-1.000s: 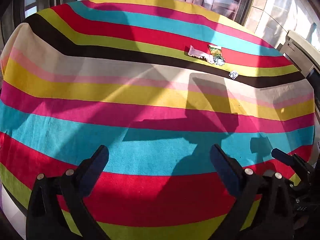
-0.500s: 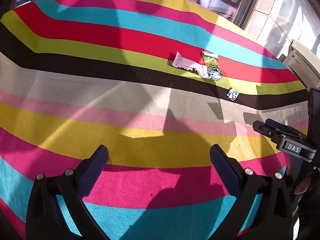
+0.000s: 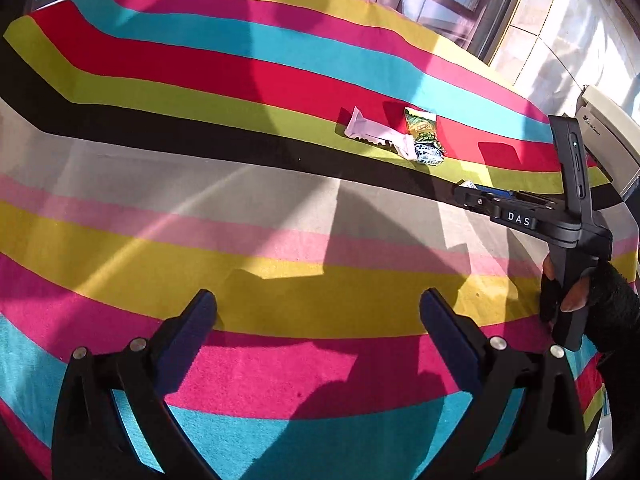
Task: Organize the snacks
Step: 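Grasp the small white-blue milk candy with the right tool, then grasp the pink packet with the left tool while the right tool holds the candy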
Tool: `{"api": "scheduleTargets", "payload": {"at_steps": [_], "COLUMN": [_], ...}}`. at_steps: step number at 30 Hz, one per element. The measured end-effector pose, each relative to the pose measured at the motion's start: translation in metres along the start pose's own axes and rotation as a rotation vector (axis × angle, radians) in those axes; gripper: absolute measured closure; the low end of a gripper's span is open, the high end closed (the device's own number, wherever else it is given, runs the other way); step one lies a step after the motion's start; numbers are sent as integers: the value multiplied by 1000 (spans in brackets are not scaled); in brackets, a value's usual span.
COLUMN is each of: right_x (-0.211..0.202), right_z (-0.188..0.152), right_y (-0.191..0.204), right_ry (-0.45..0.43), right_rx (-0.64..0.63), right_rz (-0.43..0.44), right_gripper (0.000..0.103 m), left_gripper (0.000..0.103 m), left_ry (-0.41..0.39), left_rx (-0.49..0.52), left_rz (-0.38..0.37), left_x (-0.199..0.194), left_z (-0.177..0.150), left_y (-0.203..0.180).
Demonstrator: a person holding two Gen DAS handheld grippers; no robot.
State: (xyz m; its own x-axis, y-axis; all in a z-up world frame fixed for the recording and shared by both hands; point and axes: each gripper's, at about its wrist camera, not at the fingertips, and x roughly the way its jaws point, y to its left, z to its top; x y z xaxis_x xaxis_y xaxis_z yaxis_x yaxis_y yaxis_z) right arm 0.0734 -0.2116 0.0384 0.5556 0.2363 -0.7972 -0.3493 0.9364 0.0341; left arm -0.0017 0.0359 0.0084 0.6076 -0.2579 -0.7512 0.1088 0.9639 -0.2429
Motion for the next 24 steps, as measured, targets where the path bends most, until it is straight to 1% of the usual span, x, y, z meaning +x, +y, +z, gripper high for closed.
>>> {"api": "scheduleTargets", "payload": {"at_steps": [2,5,7,10,11,14,16,19,20,21,23,24], "right_x": [-11,-19,-19,-11,-11,-11,-11,-11,-11,-8,-10,-9], "right_z": [-6,-13,-14,-13,-14,-16,-15,-17,-16,-11,-13,-13], "right_y": [-1,-4,-5,-6,-6,-10,-14,-18,-18,-15,-18,-18], "right_ry": [-41,-53,-46,-3,-1,-1,-3,-5,-5,-4,-7,-7], "right_rx": [12,33,42,46,42,50,67,84,85,87,99,102], "right_rz": [3,17,18,6,3,13,31,48,49,52,63,66], "right_gripper": [68,68,68,68,68,68,68,68,68,68,68,68], "left_gripper": [2,2,2,2,2,2,2,2,2,2,2,2], "left_ry": [6,27,54,115,123,118,108,80,62,36,-9,-14], "left_rx": [11,45,93,180,179,94,27,-154,-217,-273,-337,-352], "left_rz": [13,51,96,184,175,110,94,64,74,101,167,194], "left_x": [1,3,6,16,18,27,38,58,64,70,82,89], "left_z": [-1,-2,-4,-5,-1,24,49,84,94,105,126,136], "left_y": [-2,-7,-14,-28,-30,-32,-35,-38,-39,-41,-48,-53]}}
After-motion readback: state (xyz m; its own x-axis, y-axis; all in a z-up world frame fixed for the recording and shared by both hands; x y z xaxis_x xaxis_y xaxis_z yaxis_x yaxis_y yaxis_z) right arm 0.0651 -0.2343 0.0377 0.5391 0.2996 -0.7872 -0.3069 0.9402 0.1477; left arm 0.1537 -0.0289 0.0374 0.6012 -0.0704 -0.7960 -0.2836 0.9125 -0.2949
